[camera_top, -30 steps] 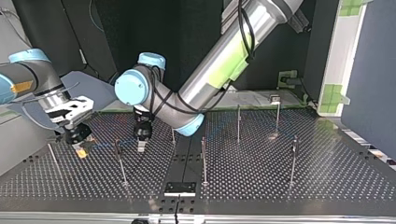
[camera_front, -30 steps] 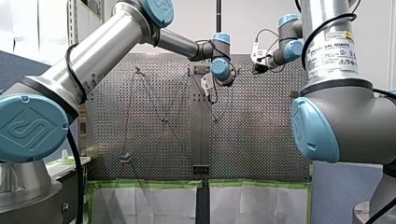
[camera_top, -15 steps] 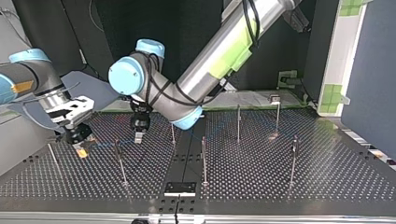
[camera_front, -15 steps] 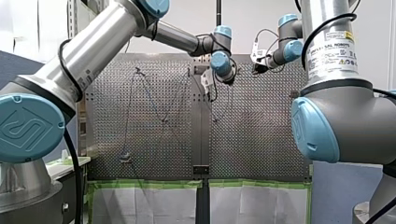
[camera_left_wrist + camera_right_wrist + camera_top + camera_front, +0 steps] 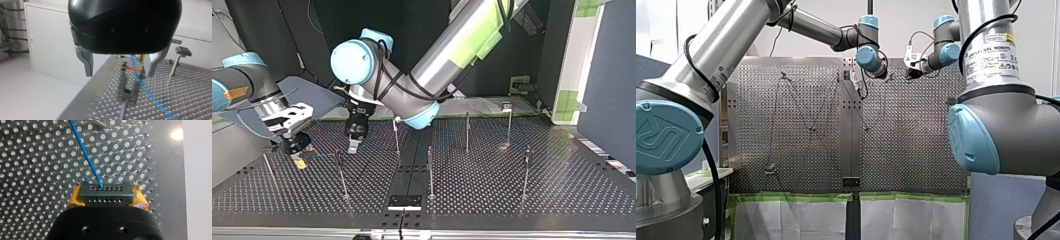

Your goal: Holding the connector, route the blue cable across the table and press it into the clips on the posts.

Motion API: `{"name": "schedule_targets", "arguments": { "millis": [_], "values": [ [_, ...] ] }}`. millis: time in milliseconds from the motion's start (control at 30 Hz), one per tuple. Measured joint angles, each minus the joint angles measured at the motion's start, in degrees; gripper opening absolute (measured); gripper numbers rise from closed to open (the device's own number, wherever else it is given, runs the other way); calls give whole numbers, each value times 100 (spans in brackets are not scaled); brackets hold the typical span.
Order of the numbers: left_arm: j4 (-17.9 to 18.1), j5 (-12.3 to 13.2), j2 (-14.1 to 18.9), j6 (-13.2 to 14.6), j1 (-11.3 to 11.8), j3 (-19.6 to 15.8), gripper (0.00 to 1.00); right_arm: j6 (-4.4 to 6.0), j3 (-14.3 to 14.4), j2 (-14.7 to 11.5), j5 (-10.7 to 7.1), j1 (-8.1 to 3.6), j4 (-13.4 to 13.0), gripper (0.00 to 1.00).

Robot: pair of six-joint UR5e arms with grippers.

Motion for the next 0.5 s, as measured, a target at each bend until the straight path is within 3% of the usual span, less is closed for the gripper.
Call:
{"name": "schedule_targets", "arguments": {
  "millis": [200,500],
  "values": [
    [293,-216,295,117,21,-296,100,0,0,3,-1,6,-2,0],
    [735,-509,734,-52,-3,-734,100,0,1,5,-1,18,-2,0]
  ]
}}
